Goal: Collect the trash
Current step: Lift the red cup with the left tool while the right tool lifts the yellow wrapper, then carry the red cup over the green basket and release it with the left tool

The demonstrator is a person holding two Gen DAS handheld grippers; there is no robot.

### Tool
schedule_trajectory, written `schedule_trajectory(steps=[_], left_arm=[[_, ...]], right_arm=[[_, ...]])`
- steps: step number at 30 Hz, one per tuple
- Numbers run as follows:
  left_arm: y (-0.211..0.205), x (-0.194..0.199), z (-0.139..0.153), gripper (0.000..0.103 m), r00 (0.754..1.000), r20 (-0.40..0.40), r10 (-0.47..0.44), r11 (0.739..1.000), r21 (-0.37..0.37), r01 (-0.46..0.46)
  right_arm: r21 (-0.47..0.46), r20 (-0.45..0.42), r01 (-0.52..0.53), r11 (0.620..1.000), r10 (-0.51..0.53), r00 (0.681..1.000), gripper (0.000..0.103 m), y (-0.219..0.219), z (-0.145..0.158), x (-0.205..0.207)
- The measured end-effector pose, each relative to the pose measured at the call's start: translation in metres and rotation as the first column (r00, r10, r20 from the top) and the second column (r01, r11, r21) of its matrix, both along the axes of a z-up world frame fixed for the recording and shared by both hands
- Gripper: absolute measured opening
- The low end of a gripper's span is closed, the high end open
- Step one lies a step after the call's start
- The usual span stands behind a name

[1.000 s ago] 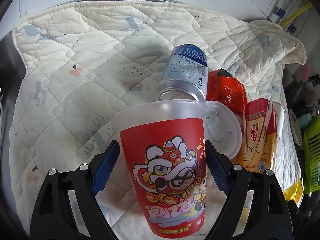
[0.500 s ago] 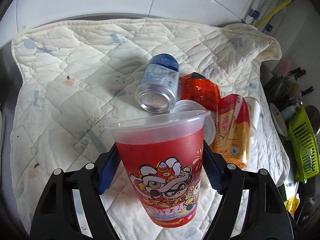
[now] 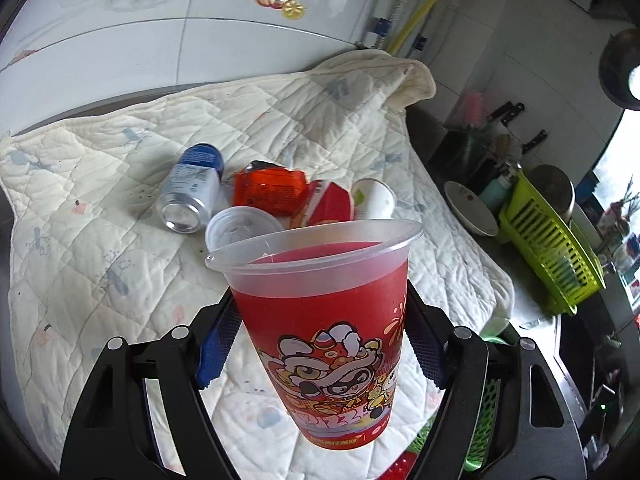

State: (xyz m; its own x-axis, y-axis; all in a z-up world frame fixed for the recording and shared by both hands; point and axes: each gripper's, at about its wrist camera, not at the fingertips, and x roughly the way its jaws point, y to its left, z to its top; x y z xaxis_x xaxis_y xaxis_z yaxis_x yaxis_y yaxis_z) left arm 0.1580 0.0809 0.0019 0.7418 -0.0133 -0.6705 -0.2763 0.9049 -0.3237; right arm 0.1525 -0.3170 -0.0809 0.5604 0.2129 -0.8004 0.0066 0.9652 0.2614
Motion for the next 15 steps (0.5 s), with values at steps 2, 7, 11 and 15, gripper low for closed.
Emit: schedule_trajectory(steps=[2, 7, 11, 15], left_arm=[[-0.016, 0.002, 0.003, 0.074, 0.999, 0.006, -0.035, 0.999, -0.002, 0.035], [-0.062, 0.009, 0.005, 0.074, 0.991, 0.007, -0.131, 0.991, 0.002, 0.131], [-0.100, 0.015, 0.002, 0.074, 0.979, -0.005, -0.204, 0.979, 0.009, 0.205], [-0.134, 0.020, -0.002, 0.074, 0.963, -0.013, -0.271, 0.962, 0.017, 0.271]], right_arm=[[-0.005, 0.010, 0.016, 1.000, -0.016, 1.000, 0.054, -0.006, 0.001, -0.004], [0.004, 0.030, 0.034, 0.999, -0.034, 0.999, 0.057, -0.021, 0.005, -0.013], [0.012, 0.051, 0.040, 0.999, -0.040, 0.998, 0.063, -0.033, 0.010, -0.023], [-0.017, 0.077, 0.032, 0.999, -0.031, 0.997, 0.069, -0.038, 0.017, -0.032]])
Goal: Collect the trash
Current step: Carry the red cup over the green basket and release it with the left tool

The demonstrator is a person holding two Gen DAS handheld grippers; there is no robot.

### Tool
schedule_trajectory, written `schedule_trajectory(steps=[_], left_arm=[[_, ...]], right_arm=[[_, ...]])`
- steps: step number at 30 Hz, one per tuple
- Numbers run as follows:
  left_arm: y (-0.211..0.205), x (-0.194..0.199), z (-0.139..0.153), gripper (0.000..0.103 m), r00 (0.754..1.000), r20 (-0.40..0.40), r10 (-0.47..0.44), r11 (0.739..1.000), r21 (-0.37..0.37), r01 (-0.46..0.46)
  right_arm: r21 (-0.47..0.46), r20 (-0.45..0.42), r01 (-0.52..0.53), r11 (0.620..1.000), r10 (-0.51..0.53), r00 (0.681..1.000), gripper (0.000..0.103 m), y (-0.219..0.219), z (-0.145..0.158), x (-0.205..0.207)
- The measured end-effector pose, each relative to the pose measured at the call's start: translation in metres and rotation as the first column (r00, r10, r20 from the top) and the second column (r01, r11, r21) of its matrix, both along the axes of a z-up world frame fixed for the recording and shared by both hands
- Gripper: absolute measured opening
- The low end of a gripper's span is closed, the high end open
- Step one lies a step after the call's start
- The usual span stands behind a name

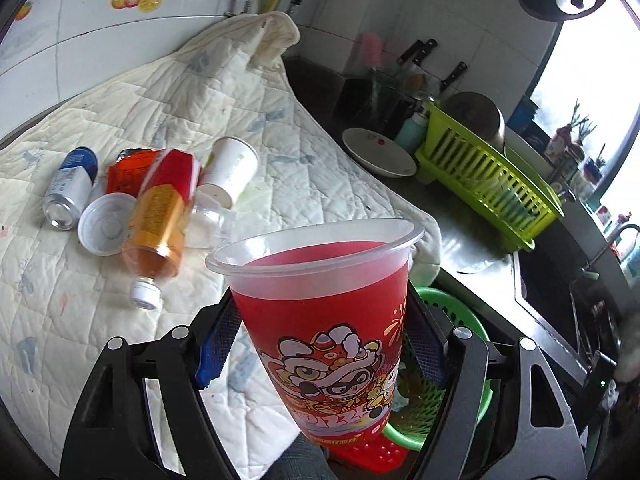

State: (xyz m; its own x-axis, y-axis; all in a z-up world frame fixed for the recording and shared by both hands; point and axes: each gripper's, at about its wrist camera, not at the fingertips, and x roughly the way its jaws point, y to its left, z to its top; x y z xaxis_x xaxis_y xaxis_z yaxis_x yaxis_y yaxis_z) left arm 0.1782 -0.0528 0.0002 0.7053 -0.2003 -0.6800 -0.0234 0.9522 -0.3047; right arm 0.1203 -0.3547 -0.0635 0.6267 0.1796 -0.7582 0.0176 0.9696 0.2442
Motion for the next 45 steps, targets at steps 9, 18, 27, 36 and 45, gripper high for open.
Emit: schedule_trajectory(steps=[9, 18, 27, 36, 45], left_arm=[[-0.073, 0.011, -0.017, 0.074, 0.987, -0.013, -0.163, 0.986, 0.035, 0.163], [-0.124, 0.018, -0.037, 0.075, 0.966, -0.049, -0.254, 0.963, 0.077, 0.258], [-0.146, 0.025, -0.050, 0.075, 0.954, -0.088, -0.287, 0.950, 0.104, 0.295], [-0.151, 0.027, -0.058, 0.078, 0.947, -0.119, -0.297, 0.946, 0.101, 0.309], [-0.150, 0.023, -0.060, 0.087, 0.943, -0.122, -0.310, 0.942, 0.098, 0.322]], right_arm=[[-0.167, 0.072, 0.004, 0.986, 0.008, 0.997, 0.087, 0.001, 0.014, -0.022], [-0.219, 0.101, 0.034, 0.975, -0.012, 0.995, 0.090, -0.014, 0.016, -0.038], [-0.208, 0.103, 0.044, 0.977, -0.023, 0.994, 0.090, -0.021, 0.017, -0.043], [-0.203, 0.102, 0.045, 0.978, -0.025, 0.994, 0.091, -0.022, 0.016, -0.043], [-0.201, 0.099, 0.042, 0.979, -0.023, 0.995, 0.091, -0.018, 0.016, -0.042]])
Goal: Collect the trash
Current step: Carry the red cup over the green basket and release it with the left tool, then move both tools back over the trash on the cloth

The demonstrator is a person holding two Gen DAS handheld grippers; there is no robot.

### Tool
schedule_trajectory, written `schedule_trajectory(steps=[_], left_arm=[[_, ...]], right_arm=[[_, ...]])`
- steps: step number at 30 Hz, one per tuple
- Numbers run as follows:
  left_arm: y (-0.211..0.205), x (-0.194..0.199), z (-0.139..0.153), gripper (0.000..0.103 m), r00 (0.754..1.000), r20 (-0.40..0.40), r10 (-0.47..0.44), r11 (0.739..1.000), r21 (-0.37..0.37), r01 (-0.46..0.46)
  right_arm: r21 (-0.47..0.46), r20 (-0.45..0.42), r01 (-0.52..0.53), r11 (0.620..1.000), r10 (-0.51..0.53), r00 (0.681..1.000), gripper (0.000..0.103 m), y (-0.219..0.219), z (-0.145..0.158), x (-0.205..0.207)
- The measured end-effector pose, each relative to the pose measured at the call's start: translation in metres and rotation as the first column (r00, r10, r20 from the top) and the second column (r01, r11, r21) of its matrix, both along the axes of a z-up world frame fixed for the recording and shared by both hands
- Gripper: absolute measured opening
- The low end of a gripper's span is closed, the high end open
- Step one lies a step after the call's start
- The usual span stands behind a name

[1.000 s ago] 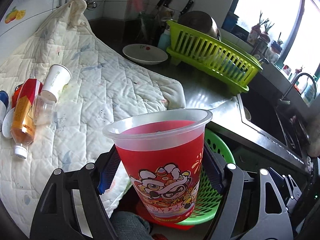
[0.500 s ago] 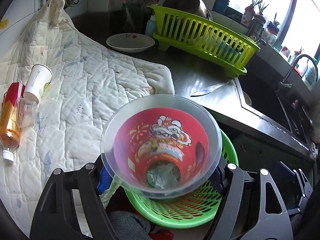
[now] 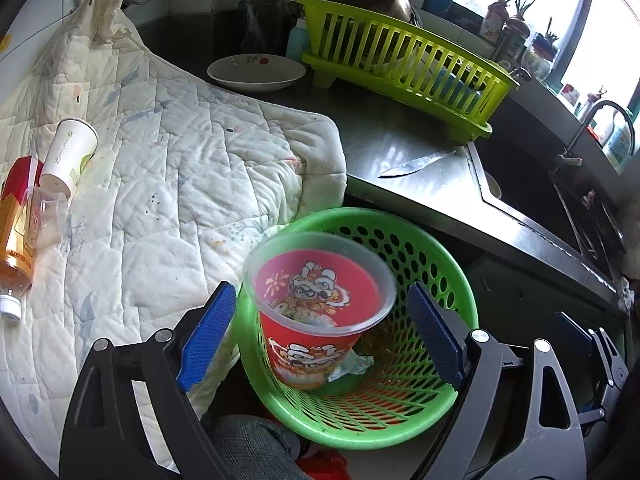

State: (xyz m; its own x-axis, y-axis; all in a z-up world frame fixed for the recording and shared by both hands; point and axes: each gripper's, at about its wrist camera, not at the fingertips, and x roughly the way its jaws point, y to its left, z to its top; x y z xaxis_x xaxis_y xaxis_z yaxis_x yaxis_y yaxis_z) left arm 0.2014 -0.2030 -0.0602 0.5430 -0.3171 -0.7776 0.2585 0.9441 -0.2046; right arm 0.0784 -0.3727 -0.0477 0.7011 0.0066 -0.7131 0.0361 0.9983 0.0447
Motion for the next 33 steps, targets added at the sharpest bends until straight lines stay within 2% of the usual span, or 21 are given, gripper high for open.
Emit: schedule_trajectory(steps=[9, 16, 26, 33], left_arm=[[0.006, -0.007, 0.008, 0.088, 1.000, 0.020, -0.012, 1.000, -0.011, 0.012], [0.027, -0.013, 0.017, 0.088, 0.999, 0.052, 0.017, 1.000, -0.005, -0.017], [0.076, -0.015, 0.029, 0.088, 0.991, 0.085, 0.101, 0.995, -0.002, -0.101], [0.129, -0.015, 0.036, 0.088, 0.975, 0.099, 0.200, 0.980, -0.007, -0.200]], right_arm=[[-0.003, 0.001, -0.010, 1.000, 0.010, 1.000, 0.091, 0.007, 0.003, 0.001], [0.002, 0.003, -0.030, 1.000, 0.030, 1.000, 0.092, 0.019, 0.006, 0.005], [0.012, 0.008, -0.083, 0.996, 0.083, 0.997, 0.092, 0.048, 0.012, 0.020], [0.039, 0.002, -0.143, 0.989, 0.143, 0.990, 0.092, 0.077, 0.015, 0.036]])
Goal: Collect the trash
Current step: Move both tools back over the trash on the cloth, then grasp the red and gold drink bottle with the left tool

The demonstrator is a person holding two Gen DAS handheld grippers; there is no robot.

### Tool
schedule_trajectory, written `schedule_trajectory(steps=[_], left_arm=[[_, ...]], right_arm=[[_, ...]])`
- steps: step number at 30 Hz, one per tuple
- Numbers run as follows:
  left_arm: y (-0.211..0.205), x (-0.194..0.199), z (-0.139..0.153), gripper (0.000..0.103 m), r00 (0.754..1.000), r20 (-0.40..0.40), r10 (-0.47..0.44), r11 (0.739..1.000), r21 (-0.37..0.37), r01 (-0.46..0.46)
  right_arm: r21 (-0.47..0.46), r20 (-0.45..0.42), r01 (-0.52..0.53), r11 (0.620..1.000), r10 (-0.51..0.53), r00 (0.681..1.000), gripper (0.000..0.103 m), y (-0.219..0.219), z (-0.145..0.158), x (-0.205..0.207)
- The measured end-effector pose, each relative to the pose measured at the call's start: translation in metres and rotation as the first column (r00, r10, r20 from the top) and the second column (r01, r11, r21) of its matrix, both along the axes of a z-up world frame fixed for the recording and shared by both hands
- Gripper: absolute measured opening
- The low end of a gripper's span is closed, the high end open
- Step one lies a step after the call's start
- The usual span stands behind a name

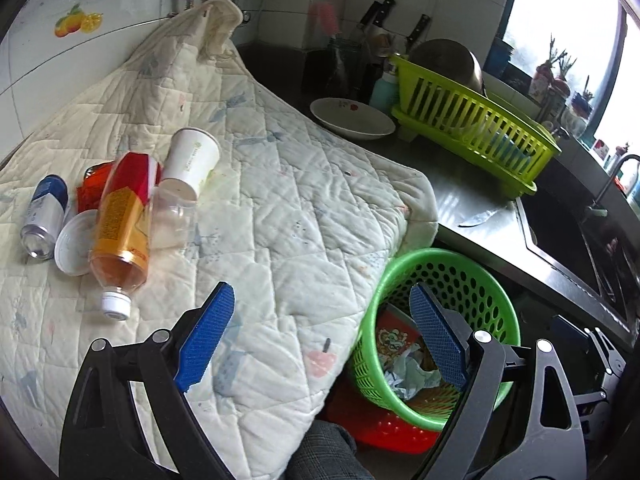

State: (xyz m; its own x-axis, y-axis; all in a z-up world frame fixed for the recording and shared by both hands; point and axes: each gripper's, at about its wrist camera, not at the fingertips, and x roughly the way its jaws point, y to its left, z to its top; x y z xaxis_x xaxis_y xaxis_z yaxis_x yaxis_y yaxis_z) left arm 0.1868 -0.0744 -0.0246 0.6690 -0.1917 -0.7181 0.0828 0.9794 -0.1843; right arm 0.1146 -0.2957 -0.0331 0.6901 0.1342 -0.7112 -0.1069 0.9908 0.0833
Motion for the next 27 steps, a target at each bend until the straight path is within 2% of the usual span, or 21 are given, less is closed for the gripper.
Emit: schedule_trajectory(steps=[7, 15, 20, 27], left_arm=[[0.060, 0.001, 0.004, 0.088, 0.994, 0.007, 0.113, 0.994, -0.003, -0.113], [0.125, 0.020, 0.007, 0.088, 0.971, 0.012, 0.240, 0.971, -0.001, -0.240], [0.154, 0.047, -0.002, 0.086, 0.963, -0.024, 0.268, 0.963, -0.022, -0.268], [0.180, 0.085, -0.023, 0.076, 0.963, -0.091, 0.254, 0.964, -0.049, -0.260]], right_arm=[[0.045, -0.012, -0.075, 0.996, 0.075, 0.997, 0.092, 0.038, 0.002, 0.021], [0.055, -0.016, -0.147, 0.988, 0.148, 0.989, 0.092, 0.080, 0.006, 0.037], [0.053, -0.019, -0.178, 0.983, 0.179, 0.984, 0.092, 0.099, 0.007, 0.046], [0.046, -0.032, -0.210, 0.977, 0.212, 0.977, 0.092, 0.120, 0.004, 0.062]])
